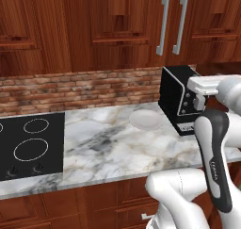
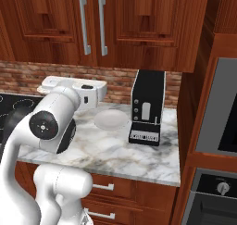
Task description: Pick the spray and soap dispenser from the cabinet and place them on the counter.
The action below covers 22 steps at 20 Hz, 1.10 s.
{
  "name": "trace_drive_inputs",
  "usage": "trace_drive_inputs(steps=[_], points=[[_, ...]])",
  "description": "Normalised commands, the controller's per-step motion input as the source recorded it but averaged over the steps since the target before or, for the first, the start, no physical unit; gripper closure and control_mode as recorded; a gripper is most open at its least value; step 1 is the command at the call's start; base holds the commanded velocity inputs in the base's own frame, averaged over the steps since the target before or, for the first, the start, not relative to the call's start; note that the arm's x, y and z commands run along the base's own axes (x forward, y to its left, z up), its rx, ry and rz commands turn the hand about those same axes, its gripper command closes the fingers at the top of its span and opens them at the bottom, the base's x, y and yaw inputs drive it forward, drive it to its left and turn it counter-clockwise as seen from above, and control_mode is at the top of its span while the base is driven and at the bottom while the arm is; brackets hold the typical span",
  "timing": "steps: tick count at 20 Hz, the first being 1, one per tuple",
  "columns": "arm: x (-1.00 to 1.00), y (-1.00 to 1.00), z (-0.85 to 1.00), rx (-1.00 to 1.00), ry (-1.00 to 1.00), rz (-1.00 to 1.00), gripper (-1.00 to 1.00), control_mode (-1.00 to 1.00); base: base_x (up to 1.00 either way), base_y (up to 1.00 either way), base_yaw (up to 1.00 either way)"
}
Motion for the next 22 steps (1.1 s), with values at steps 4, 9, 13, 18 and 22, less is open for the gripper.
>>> trace_drive_inputs(steps=[4,9,13,18,22], points=[[0.0,0.0,0.28,0.0,-0.08,0.0,-1.0,-1.0,0.0,0.0,0.0],[0.0,0.0,0.29,-0.01,-0.03,0.01,-1.0,-1.0,0.0,0.0,0.0],[0.0,-0.01,0.28,-0.05,-0.04,0.02,-1.0,-1.0,0.0,0.0,0.0],[0.0,-0.05,0.25,-0.07,-0.04,0.03,-1.0,-1.0,0.0,0.0,0.0],[0.01,0.0,0.06,-0.05,-0.07,0.03,-1.0,-1.0,0.0,0.0,0.0]])
